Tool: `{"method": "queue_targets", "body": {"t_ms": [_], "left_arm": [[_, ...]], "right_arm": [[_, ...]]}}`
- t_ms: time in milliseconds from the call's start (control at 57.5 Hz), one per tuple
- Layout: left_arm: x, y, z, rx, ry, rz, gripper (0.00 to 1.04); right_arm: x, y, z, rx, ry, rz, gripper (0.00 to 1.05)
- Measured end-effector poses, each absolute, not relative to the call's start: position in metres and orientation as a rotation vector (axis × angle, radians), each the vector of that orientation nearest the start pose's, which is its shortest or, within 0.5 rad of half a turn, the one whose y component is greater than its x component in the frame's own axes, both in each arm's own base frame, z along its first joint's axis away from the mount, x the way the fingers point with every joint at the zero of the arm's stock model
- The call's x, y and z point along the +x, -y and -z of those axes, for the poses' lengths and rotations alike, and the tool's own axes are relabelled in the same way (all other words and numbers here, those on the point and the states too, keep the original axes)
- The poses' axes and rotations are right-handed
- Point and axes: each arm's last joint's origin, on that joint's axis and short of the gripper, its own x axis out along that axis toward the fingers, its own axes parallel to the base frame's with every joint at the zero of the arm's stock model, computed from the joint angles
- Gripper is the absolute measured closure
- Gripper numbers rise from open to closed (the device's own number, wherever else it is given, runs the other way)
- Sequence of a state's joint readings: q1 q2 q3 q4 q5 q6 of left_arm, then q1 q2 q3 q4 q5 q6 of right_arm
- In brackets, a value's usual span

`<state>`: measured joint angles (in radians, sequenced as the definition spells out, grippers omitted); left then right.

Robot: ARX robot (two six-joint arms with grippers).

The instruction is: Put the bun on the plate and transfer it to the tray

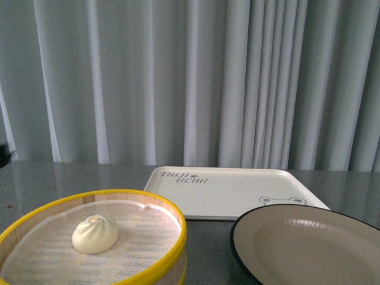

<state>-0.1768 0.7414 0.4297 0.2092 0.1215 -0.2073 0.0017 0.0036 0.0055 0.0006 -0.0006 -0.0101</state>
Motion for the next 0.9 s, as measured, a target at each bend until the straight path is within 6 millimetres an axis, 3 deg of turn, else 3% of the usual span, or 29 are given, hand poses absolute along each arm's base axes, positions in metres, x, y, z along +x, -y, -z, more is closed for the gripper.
{"method": "queue_targets", "body": {"t_ms": [122, 313, 452, 644, 905], "left_arm": [[0.221, 0.061, -0.272, -0.063, -0.227, 0.354, 0.07], [0.277, 0.082, -0.252, 0.057, -0.489, 0.329, 0.07], [0.306, 0.092, -0.252, 0.084, -0.546, 0.293, 0.07], [0.334, 0.097, -0.257, 0.081, -0.537, 0.273, 0.07], [0.345, 0.092, -0.244, 0.098, -0.625, 0.235, 0.07]], "right_arm": [[0.098, 0.0, -0.165, -0.01, 0.002, -0.002, 0.09], [0.098, 0.0, -0.165, -0.01, 0.002, -0.001, 0.09], [0.098, 0.0, -0.165, -0.01, 0.002, -0.002, 0.09], [0.098, 0.0, -0.165, -0.01, 0.002, -0.002, 0.09], [0.098, 0.0, -0.165, -0.01, 0.002, -0.002, 0.09]]}}
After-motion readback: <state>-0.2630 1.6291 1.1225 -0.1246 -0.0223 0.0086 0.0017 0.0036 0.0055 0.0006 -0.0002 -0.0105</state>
